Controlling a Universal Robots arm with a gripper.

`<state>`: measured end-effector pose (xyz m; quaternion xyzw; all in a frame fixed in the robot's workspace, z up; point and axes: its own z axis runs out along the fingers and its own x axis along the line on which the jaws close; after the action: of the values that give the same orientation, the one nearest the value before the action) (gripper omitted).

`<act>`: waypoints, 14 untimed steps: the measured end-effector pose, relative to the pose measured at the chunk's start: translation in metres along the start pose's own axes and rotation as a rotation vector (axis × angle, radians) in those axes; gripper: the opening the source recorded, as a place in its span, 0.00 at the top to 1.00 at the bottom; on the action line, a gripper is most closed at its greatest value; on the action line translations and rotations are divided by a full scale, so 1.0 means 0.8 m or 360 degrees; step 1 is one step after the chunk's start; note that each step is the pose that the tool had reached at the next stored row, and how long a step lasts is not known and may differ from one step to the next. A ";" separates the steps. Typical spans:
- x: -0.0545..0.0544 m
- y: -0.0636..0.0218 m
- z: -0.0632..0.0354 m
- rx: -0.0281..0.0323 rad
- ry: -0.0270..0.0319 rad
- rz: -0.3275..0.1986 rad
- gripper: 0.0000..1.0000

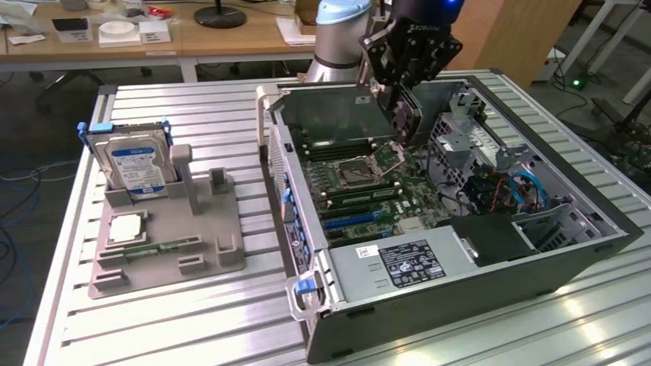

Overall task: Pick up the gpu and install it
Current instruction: 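Pick up the gpu and move the gpu toward the slot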

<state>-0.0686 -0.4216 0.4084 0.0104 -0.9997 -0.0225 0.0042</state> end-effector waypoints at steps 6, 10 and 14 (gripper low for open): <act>-0.008 0.000 0.001 0.00002 0.00001 0.0000 0.73; -0.015 0.000 0.002 0.00001 0.00000 0.0000 0.73; -0.021 -0.001 0.003 0.00001 0.00000 0.0000 0.73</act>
<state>-0.0515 -0.4216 0.4058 0.0104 -0.9997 -0.0225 0.0042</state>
